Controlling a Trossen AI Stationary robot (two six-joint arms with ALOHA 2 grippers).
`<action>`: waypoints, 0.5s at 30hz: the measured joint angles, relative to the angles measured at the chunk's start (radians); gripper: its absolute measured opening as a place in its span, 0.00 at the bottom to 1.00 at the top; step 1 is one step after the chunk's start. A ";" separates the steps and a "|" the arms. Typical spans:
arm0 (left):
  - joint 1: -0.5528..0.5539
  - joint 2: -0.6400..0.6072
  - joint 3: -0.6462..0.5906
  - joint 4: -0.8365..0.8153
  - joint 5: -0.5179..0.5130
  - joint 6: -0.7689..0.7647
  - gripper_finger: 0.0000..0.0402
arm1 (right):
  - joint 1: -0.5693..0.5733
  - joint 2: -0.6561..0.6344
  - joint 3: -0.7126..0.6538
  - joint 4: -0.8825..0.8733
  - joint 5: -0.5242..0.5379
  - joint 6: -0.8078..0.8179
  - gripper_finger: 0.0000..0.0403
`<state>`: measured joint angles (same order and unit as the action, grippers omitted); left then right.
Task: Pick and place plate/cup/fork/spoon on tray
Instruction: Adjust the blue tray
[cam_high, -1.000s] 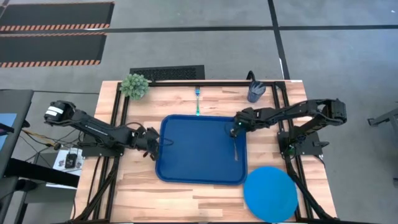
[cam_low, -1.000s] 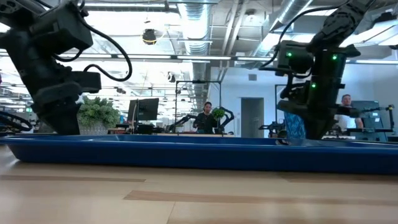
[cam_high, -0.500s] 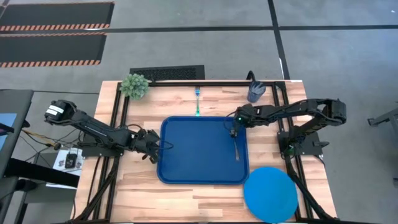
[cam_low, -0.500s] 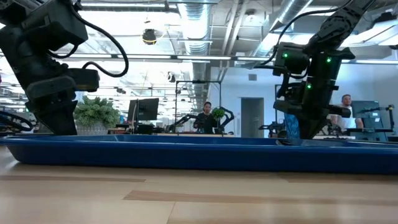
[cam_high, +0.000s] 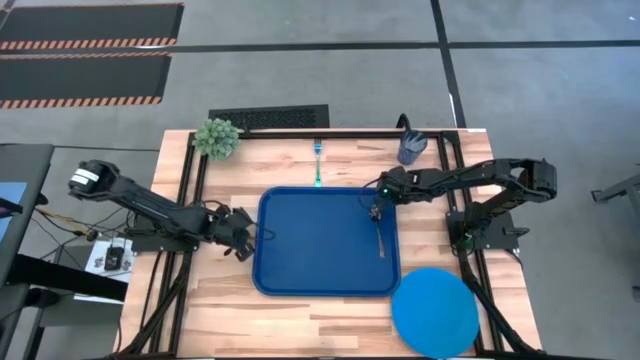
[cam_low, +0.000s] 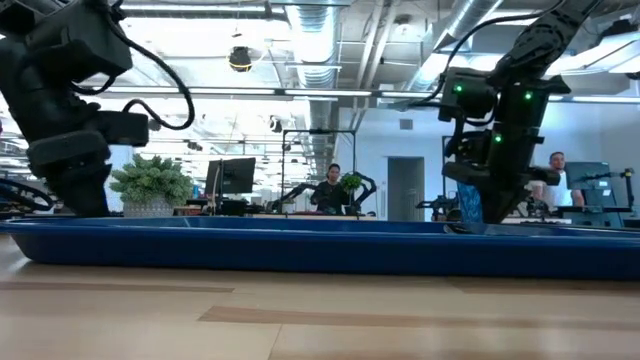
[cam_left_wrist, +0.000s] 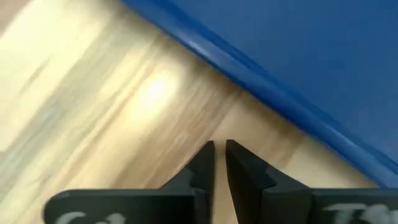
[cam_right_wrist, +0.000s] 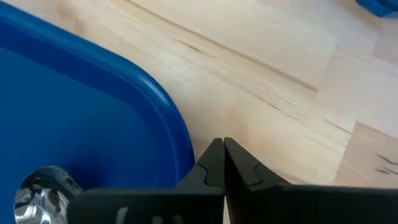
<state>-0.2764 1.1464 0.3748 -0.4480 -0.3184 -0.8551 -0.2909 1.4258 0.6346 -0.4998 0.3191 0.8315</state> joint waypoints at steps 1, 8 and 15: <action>-0.001 -0.013 0.000 0.008 -0.005 0.000 0.07 | 0.000 0.000 0.007 -0.014 0.000 -0.002 0.03; -0.025 -0.069 0.001 0.046 -0.012 0.002 0.07 | 0.009 -0.001 0.030 -0.111 -0.059 0.073 0.03; -0.039 -0.069 0.001 0.058 -0.027 -0.004 0.07 | 0.022 0.002 0.030 -0.074 -0.087 0.092 0.03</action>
<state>-0.3149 1.0771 0.3759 -0.3900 -0.3458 -0.8593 -0.2691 1.4281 0.6647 -0.5740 0.2326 0.9232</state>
